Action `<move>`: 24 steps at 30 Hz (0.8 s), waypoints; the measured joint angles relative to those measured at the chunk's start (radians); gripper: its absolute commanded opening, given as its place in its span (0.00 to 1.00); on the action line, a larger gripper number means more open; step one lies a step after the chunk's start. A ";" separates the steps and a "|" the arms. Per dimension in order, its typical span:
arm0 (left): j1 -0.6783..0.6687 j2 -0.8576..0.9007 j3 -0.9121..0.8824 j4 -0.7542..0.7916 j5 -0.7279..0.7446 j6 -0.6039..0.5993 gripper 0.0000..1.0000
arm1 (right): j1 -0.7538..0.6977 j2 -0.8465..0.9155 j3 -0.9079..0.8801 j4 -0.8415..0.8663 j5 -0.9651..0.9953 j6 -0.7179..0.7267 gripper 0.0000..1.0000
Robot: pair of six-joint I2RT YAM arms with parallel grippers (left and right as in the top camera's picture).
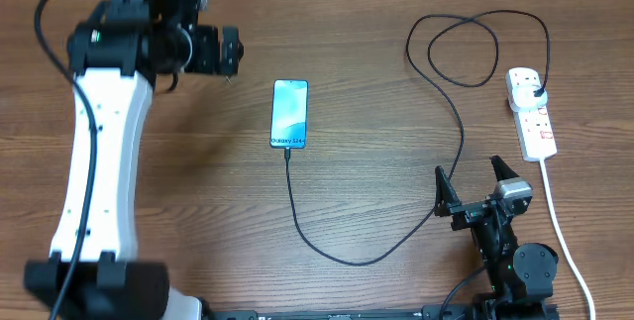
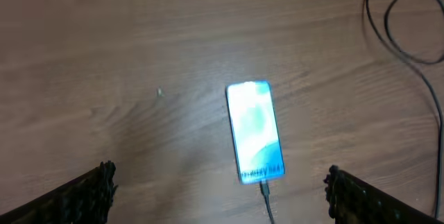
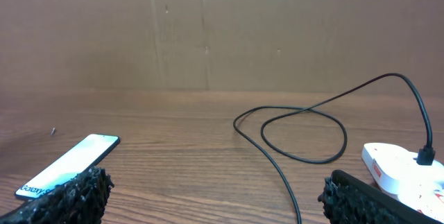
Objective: Plug charger to phone and switch on socket
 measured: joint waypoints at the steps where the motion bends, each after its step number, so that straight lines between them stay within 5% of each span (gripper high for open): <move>1: 0.000 -0.028 -0.046 0.013 -0.004 0.000 1.00 | 0.000 0.000 0.000 0.000 -0.001 0.000 1.00; 9: 0.000 -0.227 -0.384 0.077 -0.057 0.000 1.00 | 0.000 0.000 0.000 0.000 0.000 0.000 1.00; 15: 0.000 -0.473 -0.663 0.315 -0.078 0.000 1.00 | 0.000 0.000 0.000 0.000 0.000 -0.002 1.00; 24: 0.000 -0.867 -0.959 0.313 -0.078 0.001 1.00 | 0.000 0.000 0.000 0.000 0.000 -0.003 1.00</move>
